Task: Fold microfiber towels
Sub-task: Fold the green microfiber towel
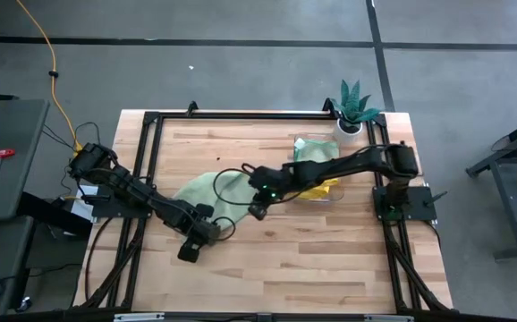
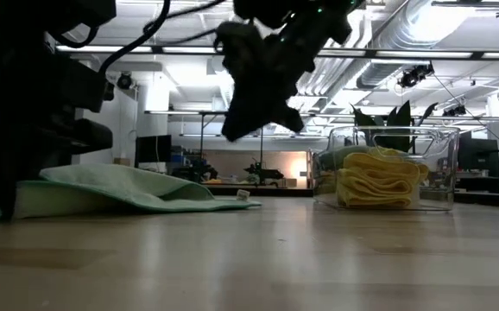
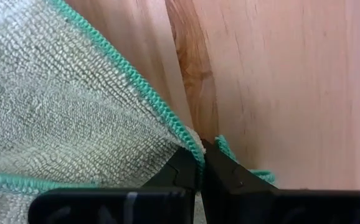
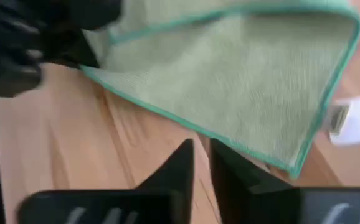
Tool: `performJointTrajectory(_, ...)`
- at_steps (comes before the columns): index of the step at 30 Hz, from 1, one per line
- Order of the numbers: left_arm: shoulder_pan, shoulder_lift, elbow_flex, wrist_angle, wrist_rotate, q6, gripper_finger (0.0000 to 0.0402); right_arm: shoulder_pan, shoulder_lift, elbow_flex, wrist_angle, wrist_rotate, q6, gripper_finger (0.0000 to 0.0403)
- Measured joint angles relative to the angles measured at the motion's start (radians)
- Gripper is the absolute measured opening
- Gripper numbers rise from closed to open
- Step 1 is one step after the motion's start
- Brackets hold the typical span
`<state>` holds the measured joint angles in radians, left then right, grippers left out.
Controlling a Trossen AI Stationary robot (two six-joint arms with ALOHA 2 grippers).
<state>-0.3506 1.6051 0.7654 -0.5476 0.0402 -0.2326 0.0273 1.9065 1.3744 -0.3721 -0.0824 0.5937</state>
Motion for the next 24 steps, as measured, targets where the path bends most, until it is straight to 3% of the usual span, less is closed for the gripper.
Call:
performJointTrajectory(4, -0.001, 0.0, -0.002, 0.009, -0.013, 0.007, 0.0, -0.016, 0.075, 0.056, -0.121, 0.03, 0.148, 0.0115)
performJointTrajectory(9, -0.001, 0.0, -0.003, 0.018, -0.018, 0.008, 0.0, -0.038, 0.143, 0.083, -0.144, 0.053, 0.297, 0.0182)
performJointTrajectory(17, -0.001, 0.001, -0.003, 0.021, -0.021, 0.034, 0.0, -0.039, 0.176, 0.083, -0.171, 0.18, 0.396, 0.0193)
performJointTrajectory(24, 0.0, 0.001, -0.003, 0.022, -0.022, 0.053, 0.0, -0.039, 0.189, 0.083, -0.194, 0.166, 0.396, 0.0193)
